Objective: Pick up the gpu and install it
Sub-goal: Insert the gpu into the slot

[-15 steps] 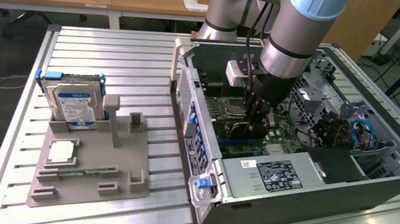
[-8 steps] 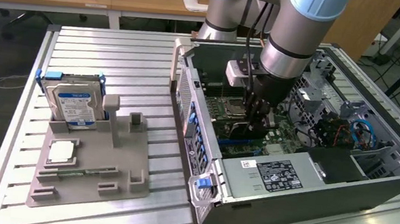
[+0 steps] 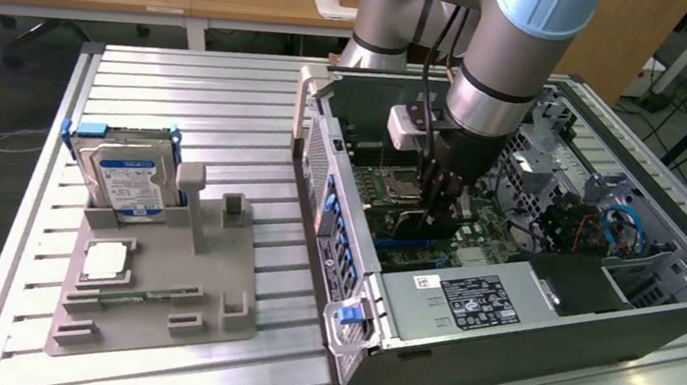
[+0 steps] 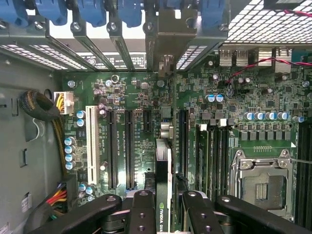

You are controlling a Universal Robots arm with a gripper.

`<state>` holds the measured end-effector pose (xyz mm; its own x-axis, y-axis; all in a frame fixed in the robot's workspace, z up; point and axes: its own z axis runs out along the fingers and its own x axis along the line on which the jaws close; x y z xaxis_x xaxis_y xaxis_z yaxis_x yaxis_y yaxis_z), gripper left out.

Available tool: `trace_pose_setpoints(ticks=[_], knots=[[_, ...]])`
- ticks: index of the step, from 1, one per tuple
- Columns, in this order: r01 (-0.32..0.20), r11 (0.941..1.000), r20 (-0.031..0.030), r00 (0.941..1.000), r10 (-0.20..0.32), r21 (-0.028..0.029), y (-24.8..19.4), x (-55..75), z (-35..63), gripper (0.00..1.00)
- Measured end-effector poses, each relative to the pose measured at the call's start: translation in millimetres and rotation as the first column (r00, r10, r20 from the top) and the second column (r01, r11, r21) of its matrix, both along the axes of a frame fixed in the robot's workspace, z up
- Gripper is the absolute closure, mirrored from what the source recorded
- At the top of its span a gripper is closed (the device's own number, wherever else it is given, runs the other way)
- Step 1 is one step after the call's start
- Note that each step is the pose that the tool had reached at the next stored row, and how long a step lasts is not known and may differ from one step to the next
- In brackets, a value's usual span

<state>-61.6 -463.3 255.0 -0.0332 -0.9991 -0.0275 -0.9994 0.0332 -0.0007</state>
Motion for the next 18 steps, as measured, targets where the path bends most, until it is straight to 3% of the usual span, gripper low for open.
trace_pose_setpoints(ticks=[9, 18], knots=[[0.0, 1.0, 0.0011, 1.0, 0.0, 0.0003, 0.0, -0.9, 1.3, 0.74], [0.0, 1.0, 0.0072, 1.0, 0.0, 0.0, 0.3, -1.1, -1.2, 0.74]])
